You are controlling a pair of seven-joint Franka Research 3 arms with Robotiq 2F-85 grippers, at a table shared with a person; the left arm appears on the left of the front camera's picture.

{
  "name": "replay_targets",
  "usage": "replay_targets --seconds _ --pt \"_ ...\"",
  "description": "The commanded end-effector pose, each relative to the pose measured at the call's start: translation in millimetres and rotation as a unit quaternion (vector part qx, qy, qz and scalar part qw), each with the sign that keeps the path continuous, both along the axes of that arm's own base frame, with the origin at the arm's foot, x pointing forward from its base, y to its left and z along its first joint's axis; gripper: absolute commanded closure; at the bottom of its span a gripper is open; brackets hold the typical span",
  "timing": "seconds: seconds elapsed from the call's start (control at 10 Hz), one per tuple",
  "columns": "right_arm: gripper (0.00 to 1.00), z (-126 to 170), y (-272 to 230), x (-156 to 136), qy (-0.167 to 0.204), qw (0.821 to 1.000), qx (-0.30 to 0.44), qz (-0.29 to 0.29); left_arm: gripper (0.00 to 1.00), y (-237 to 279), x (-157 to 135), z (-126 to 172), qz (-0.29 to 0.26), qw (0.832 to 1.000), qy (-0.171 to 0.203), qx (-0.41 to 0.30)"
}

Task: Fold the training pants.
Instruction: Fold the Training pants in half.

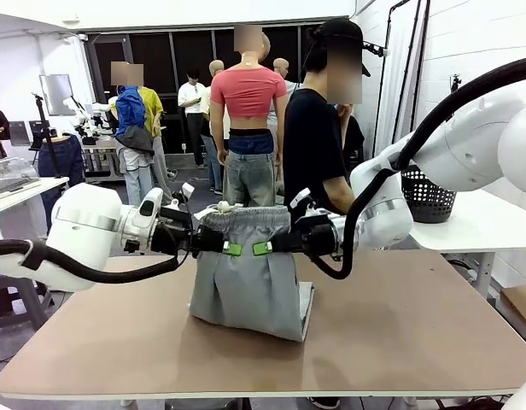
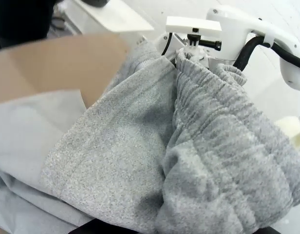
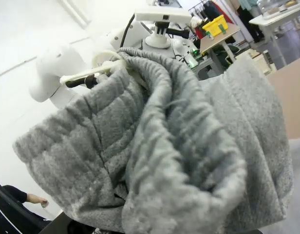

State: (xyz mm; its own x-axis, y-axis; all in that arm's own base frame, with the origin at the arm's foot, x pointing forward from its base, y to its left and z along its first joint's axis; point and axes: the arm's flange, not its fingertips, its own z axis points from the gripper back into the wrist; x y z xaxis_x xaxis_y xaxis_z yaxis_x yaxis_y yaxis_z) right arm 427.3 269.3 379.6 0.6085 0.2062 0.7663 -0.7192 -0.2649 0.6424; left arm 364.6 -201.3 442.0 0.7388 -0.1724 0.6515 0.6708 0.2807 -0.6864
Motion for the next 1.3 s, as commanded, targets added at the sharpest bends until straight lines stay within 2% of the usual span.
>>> replay_targets --seconds 0.0,0.2,0.3,0.4,0.6,0.9,1.2 --pt "1.0 -11.6 -9.9 -4.3 0.02 0.999 -0.012 -0.036 1.0 36.1 9.8 -11.0 0.007 1.0 0.03 -0.002" --pt "1.0 -27.4 -8.7 -21.3 0.048 0.997 -0.015 -0.052 1.0 45.5 15.4 -42.3 0.008 0.997 0.076 -0.01" --pt "1.0 -35.3 -7.8 -17.7 0.043 0.995 -0.03 -0.081 1.0 50.5 25.4 -56.8 0.011 0.996 0.094 -0.008" --pt "1.0 -42.2 -6.2 -16.7 0.039 0.992 -0.046 -0.109 1.0 51.5 34.5 -71.1 0.021 0.995 0.096 -0.004" --pt "1.0 -52.3 -6.1 -9.6 0.046 0.989 -0.056 -0.132 1.0 43.2 48.1 -83.1 0.026 0.996 0.089 0.012" --pt "1.0 -75.7 -17.3 8.6 0.058 0.979 -0.084 -0.174 1.0 27.6 63.0 -98.4 0.041 0.997 0.054 0.044" --pt "1.0 -89.3 -20.5 31.2 0.06 0.979 -0.087 -0.176 1.0 23.5 86.9 -106.1 0.051 0.997 0.046 0.03"
